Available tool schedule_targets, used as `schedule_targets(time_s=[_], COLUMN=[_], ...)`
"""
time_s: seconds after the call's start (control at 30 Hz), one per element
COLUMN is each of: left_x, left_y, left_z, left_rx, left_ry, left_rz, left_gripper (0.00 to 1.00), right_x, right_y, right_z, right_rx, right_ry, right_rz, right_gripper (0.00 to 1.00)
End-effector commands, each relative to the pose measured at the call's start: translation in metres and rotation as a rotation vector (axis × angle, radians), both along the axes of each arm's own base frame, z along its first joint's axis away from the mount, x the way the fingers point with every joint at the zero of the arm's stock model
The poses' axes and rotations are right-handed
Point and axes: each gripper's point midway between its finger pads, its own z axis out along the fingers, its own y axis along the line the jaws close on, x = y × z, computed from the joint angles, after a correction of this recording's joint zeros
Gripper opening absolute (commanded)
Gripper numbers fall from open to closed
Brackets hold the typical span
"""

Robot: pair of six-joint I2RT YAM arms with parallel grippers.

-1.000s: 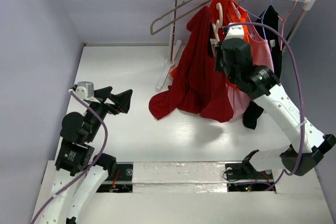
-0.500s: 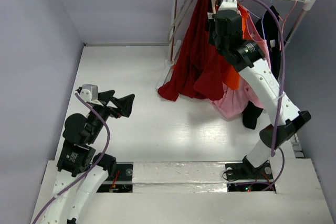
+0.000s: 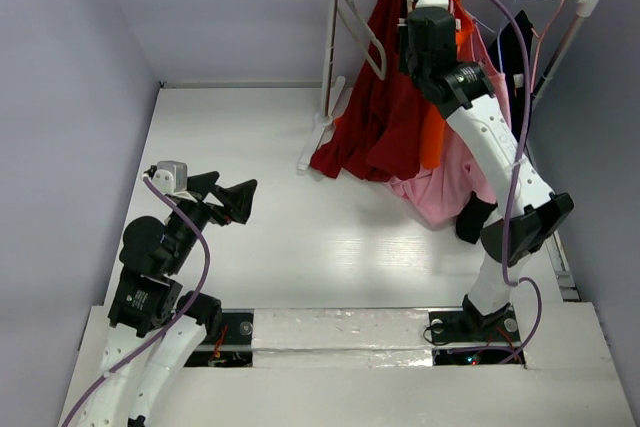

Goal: Place the t-shirt on the hanger
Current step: Place the hanger at the clothesline, then reset both arms

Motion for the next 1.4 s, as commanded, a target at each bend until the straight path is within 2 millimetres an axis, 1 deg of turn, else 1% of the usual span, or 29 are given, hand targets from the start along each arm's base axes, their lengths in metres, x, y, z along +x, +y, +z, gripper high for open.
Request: schedule_targets(time_s=[0.0, 0.2, 0.33, 0.4, 0.43, 0.47, 0.5, 0.53, 0.57, 0.6, 0.63, 0.67, 0.7, 0.73, 0.77, 0.83, 0.87, 0.9, 0.93, 0.97, 1.03, 1.07, 1.1, 1.13, 1.17, 1.2, 1.3, 1.33, 1.37], left_x=[0.0, 0.0, 0.0, 0.001, 0.0, 0.0, 0.0, 0.0, 0.0, 0.0, 0.001, 0.001, 0.002, 0.002, 0.002, 0.003, 0.003, 0.003, 0.004, 0.004, 0.006, 0.006, 0.006, 0.006, 0.006, 0.006, 0.003, 0.002, 0.002], left_y=[-0.001, 0.001, 0.001, 0.001, 0.001, 0.001, 0.001, 0.002, 0.001, 0.002, 0.004, 0.005, 0.005, 0.006, 0.006, 0.007, 0.007, 0.008, 0.008, 0.008, 0.008, 0.008, 0.008, 0.01, 0.011, 0.013, 0.016, 0.016, 0.016], left_z=[0.01, 0.01, 0.01, 0.01, 0.01, 0.01, 0.01, 0.011, 0.01, 0.009, 0.01, 0.01, 0.01, 0.01, 0.01, 0.009, 0.01, 0.01, 0.009, 0.009, 0.009, 0.009, 0.009, 0.009, 0.01, 0.012, 0.02, 0.021, 0.021], left_rx=[-0.002, -0.004, -0.002, -0.003, -0.003, -0.004, -0.004, -0.006, -0.004, -0.003, -0.006, -0.006, -0.007, -0.007, -0.008, -0.006, -0.008, -0.009, -0.008, -0.007, -0.005, -0.006, -0.006, -0.007, -0.009, -0.014, -0.027, -0.027, -0.026], left_ry=[-0.046, -0.047, -0.046, -0.044, -0.046, -0.047, -0.047, -0.048, -0.047, -0.044, -0.046, -0.046, -0.044, -0.044, -0.045, -0.043, -0.044, -0.045, -0.041, -0.043, -0.041, -0.043, -0.044, -0.044, -0.047, -0.054, -0.094, -0.102, -0.109], left_rz=[-0.01, -0.002, -0.001, -0.001, -0.002, 0.001, 0.001, 0.002, 0.002, 0.007, 0.017, 0.019, 0.023, 0.025, 0.028, 0.034, 0.036, 0.039, 0.042, 0.04, 0.044, 0.039, 0.042, 0.054, 0.06, 0.072, 0.079, 0.079, 0.08], left_gripper=[0.99, 0.99, 0.99, 0.99, 0.99, 0.99, 0.99, 0.99, 0.99, 0.99, 0.99, 0.99, 0.99, 0.99, 0.99, 0.99, 0.99, 0.99, 0.99, 0.99, 0.99, 0.99, 0.99, 0.99, 0.99, 0.99, 0.99, 0.99, 0.99], right_x=[0.011, 0.012, 0.009, 0.004, 0.002, 0.001, -0.004, -0.007, -0.011, -0.02, -0.026, -0.032, -0.039, -0.056, -0.063, -0.082, -0.105, -0.114, -0.124, -0.148, -0.169, -0.18, -0.206, -0.221, -0.231, -0.262, -0.293, -0.318, -0.324], right_y=[0.0, 0.003, 0.004, 0.006, 0.007, 0.007, 0.007, 0.007, 0.007, 0.004, 0.002, 0.001, 0.001, -0.005, -0.007, -0.011, -0.019, -0.019, -0.021, -0.028, -0.022, -0.02, -0.024, -0.017, -0.015, -0.017, -0.023, -0.032, -0.035], right_z=[0.022, 0.0, -0.008, -0.003, -0.01, -0.009, -0.003, -0.004, 0.0, 0.013, 0.018, 0.015, 0.018, 0.034, 0.025, 0.029, 0.049, 0.036, 0.038, 0.053, 0.045, 0.048, 0.061, 0.061, 0.049, 0.06, 0.044, 0.05, 0.036], right_rx=[0.066, 0.067, 0.071, 0.094, 0.099, 0.107, 0.121, 0.132, 0.142, 0.162, 0.183, 0.189, 0.213, 0.238, 0.243, 0.282, 0.313, 0.315, 0.336, 0.362, 0.4, 0.415, 0.441, 0.455, 0.458, 0.477, 0.508, 0.522, 0.518], right_ry=[-0.097, -0.065, -0.051, -0.067, -0.057, -0.063, -0.075, -0.072, -0.08, -0.104, -0.114, -0.105, -0.112, -0.146, -0.131, -0.148, -0.205, -0.184, -0.195, -0.241, -0.226, -0.24, -0.29, -0.294, -0.283, -0.334, -0.349, -0.404, -0.388], right_rz=[0.007, 0.012, 0.02, 0.042, 0.048, 0.051, 0.061, 0.064, 0.069, 0.078, 0.078, 0.083, 0.093, 0.104, 0.11, 0.129, 0.148, 0.167, 0.18, 0.207, 0.279, 0.322, 0.369, 0.446, 0.482, 0.56, 0.605, 0.63, 0.627], right_gripper=[0.0, 0.0, 0.0, 0.0, 0.06, 0.27, 0.38, 0.58, 0.66, 0.75, 0.92, 1.0, 1.0, 1.0, 1.0, 1.0, 1.0, 1.0, 1.0, 1.0, 1.0, 1.0, 1.0, 1.0, 1.0, 1.0, 1.0, 1.0, 1.0])
